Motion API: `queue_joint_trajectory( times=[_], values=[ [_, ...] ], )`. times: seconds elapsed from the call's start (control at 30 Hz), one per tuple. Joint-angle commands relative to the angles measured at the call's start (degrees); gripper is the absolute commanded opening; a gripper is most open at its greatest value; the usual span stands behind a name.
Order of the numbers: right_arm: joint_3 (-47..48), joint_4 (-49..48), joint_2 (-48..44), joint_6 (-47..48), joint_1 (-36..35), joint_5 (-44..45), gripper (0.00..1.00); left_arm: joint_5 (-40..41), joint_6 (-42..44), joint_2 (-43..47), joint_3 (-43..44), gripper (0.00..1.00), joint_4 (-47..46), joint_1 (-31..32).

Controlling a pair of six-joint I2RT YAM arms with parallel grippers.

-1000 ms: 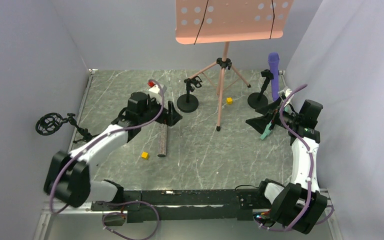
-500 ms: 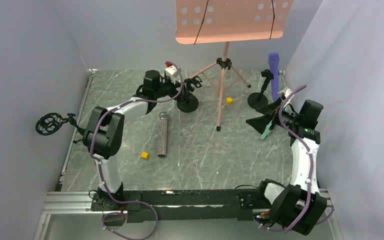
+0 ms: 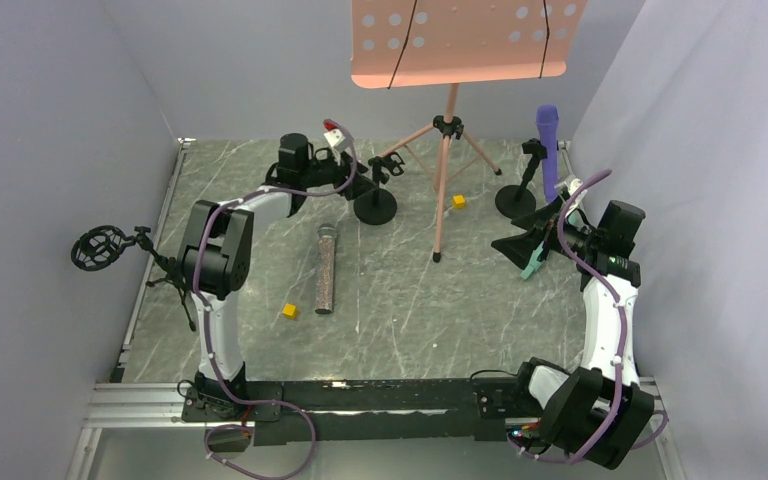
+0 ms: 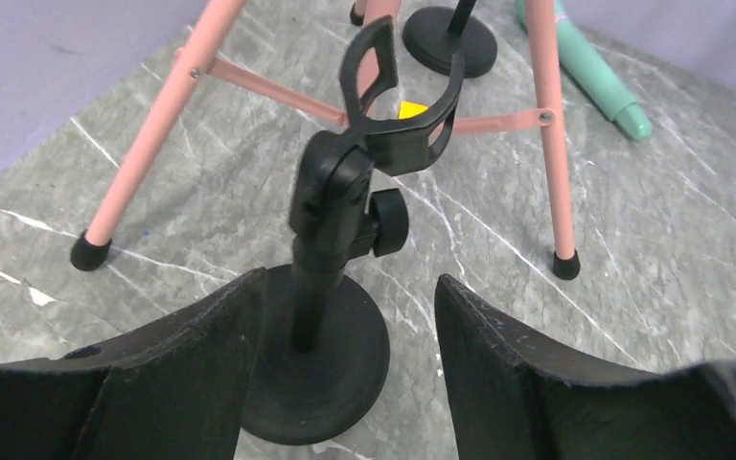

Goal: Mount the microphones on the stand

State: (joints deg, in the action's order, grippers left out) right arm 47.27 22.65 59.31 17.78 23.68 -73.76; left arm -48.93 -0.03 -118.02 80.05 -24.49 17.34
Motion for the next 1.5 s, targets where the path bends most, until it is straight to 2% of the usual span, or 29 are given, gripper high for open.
queue_joint_trajectory(
  times=[0.0, 0.17, 0.4, 0.57, 0.87, 1.0, 1.13, 1.2, 1.33, 1.47],
  values=[
    [1.57, -1.68, 0.04, -0.12, -0.24, -0.69, 1.0, -10.9, -5.47, -1.13, 2.52, 0.68, -10.87, -3.44],
    [1.16, -2.77, 0.15, -0.91, -0.23, -0.58, 1.0, -14.44, -6.16, -3.34, 5.65, 0.67, -12.12, -3.98],
    [0.99, -3.32, 0.02, -1.5, -0.22, -0.35, 1.0, -17.3, -12.02, -6.02, 7.96, 0.63, -21.54, -3.65],
    [0.99, -3.42, -0.07, -1.61, -0.22, -0.42, 1.0, -17.78, -12.75, -8.06, 10.53, 0.6, -21.31, -2.79],
    [1.24, -3.06, -0.02, -1.35, -0.22, -0.33, 1.0, -18.87, -12.99, -10.37, 13.03, 0.49, -19.34, -1.29],
    [1.25, -3.01, -0.16, -1.26, -0.24, -0.34, 1.0, -19.16, -12.16, -10.24, 13.05, 0.38, -17.93, -1.17],
    [1.25, -2.99, -0.07, -1.26, -0.22, -0.24, 1.0, -19.2, -14.19, -9.31, 12.54, 0.1, -20.11, -1.17],
    [1.25, -3.05, -0.02, -1.28, -0.22, -0.23, 1.0, -18.83, -16.45, -8.16, 11.54, 0.0, -23.14, -1.17],
    [1.25, -2.97, -0.09, -1.17, -0.22, -0.14, 1.0, -17.06, -20.76, -4.13, 8.01, 0.0, -29.69, -1.01],
    [1.16, -3.05, -0.16, -1.17, -0.22, -0.23, 1.0, -14.4, -20.51, 2.35, 1.6, 0.0, -30.85, 0.0]
  ],
)
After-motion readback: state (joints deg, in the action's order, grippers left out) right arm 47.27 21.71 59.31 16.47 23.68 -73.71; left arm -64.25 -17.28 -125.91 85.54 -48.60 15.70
